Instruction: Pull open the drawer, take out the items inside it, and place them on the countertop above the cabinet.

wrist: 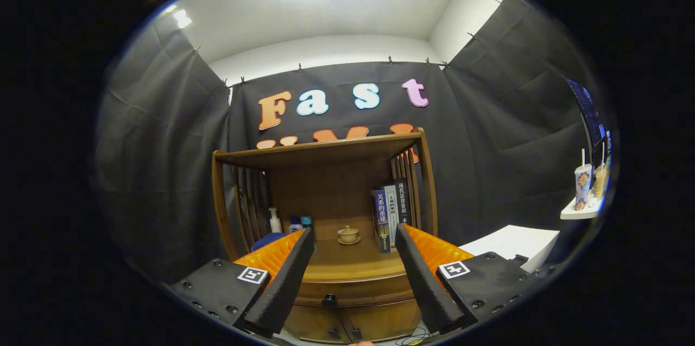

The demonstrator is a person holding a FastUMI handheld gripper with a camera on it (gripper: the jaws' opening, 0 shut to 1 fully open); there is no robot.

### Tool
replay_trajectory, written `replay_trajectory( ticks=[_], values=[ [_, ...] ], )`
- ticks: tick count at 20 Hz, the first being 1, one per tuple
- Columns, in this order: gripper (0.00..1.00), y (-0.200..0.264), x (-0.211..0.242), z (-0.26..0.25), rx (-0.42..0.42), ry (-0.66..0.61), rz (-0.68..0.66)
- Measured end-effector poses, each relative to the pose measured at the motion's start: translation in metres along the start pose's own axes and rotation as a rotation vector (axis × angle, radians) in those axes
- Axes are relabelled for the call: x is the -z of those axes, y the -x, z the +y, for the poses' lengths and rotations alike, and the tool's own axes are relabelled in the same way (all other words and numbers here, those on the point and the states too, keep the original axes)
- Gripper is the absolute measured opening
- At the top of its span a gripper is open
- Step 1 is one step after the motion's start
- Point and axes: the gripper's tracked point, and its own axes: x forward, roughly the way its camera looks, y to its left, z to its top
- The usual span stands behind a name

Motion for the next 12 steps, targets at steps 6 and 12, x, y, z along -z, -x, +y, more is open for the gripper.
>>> replay_trajectory(
  ticks=[6,12],
  values=[
    [0.98,-0.015,0.000,0.020,-0.025,0.021,-0.021],
    [0.98,-0.079,0.085,0.069,-0.080,0.019,0.009]
  ],
)
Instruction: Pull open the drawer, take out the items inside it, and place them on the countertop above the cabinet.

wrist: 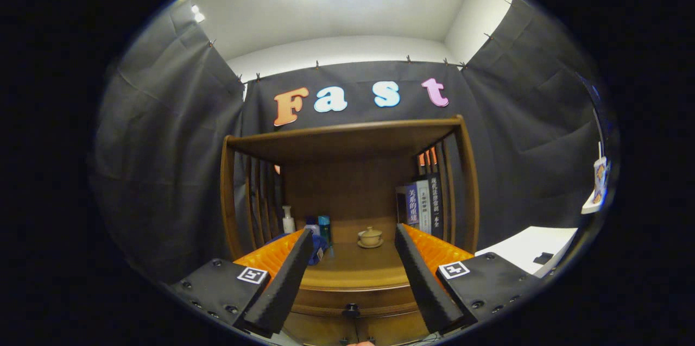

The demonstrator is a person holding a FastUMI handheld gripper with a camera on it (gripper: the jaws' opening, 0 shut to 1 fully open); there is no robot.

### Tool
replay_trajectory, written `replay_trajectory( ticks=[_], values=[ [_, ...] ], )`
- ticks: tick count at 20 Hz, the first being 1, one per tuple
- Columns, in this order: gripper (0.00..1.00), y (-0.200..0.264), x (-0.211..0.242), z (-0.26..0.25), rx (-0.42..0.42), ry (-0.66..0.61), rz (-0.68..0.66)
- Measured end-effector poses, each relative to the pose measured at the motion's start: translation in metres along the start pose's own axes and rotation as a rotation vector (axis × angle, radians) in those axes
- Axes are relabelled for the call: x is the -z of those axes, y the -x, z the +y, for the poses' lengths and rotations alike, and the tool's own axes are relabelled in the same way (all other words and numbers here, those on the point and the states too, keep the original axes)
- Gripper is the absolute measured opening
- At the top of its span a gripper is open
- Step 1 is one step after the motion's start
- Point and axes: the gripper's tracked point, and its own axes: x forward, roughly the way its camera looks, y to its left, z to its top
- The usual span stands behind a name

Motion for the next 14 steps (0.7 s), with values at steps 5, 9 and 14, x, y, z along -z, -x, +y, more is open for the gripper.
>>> replay_trajectory(
  ticks=[5,9,14],
  values=[
    [0.99,-0.050,0.135,-0.006,0.020,-0.042,0.157],
    [0.98,-0.067,0.222,-0.025,0.043,-0.062,0.277],
    [0.91,-0.070,0.274,-0.040,0.056,-0.041,0.336]
  ],
)
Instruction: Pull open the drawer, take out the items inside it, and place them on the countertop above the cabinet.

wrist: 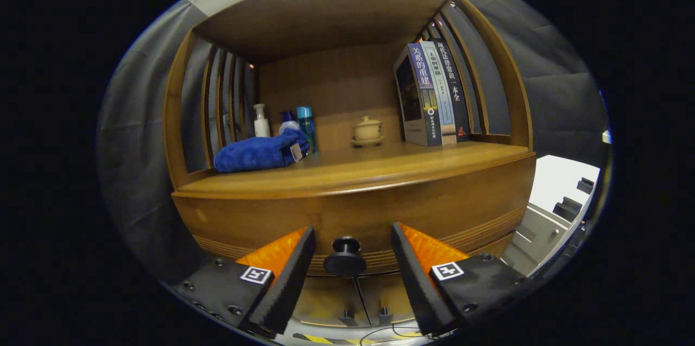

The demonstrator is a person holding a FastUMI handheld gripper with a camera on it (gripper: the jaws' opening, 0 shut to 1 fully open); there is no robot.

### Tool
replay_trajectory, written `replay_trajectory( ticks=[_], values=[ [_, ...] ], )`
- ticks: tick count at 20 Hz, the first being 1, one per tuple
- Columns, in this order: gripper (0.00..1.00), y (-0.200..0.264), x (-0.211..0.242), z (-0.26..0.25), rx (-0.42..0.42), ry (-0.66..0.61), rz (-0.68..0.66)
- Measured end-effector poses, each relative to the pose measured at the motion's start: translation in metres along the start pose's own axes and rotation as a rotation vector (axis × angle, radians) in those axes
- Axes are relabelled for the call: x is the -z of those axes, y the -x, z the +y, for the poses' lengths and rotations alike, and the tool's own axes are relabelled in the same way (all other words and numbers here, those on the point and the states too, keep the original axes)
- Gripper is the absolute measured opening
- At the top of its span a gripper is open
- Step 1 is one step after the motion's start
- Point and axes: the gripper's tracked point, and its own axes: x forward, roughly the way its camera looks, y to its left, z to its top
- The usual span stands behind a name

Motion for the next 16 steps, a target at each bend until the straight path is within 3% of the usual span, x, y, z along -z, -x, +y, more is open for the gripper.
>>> replay_trajectory(
  ticks=[11,16],
  values=[
    [0.42,-0.019,0.031,0.003,-0.022,-0.024,0.088],
    [0.35,0.009,0.034,0.002,-0.026,0.009,0.088]
  ],
)
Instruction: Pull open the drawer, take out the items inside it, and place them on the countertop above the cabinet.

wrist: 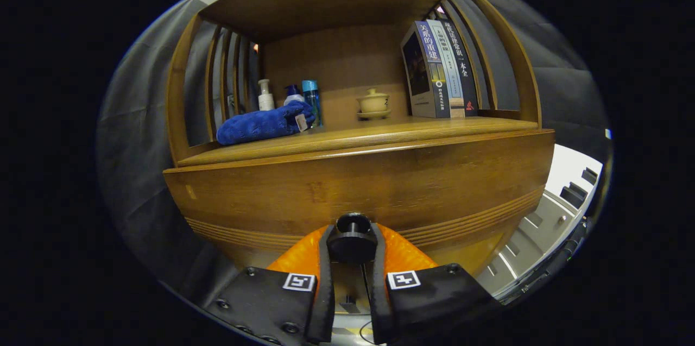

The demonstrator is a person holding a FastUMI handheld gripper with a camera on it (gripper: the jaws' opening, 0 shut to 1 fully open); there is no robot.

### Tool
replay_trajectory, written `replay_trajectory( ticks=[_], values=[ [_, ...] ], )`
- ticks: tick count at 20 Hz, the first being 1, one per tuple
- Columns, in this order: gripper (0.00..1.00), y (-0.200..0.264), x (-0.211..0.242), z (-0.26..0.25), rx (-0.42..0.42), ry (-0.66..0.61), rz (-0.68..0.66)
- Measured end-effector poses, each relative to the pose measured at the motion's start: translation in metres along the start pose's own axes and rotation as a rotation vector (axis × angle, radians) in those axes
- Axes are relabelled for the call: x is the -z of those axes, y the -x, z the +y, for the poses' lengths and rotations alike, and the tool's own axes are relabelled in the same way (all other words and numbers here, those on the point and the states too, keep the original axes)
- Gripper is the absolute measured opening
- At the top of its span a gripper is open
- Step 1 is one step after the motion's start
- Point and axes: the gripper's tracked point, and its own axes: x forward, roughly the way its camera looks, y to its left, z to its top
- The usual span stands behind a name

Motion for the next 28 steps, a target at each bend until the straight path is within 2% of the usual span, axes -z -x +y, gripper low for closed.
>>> replay_trajectory(
  ticks=[12,18,24,28],
  values=[
    [0.35,0.101,0.022,0.007,-0.041,0.009,0.008],
    [0.35,0.131,0.028,0.009,-0.048,0.028,0.007],
    [0.35,0.136,0.043,0.007,-0.046,0.042,0.037],
    [0.49,0.136,0.042,0.010,-0.065,0.053,0.033]
  ],
)
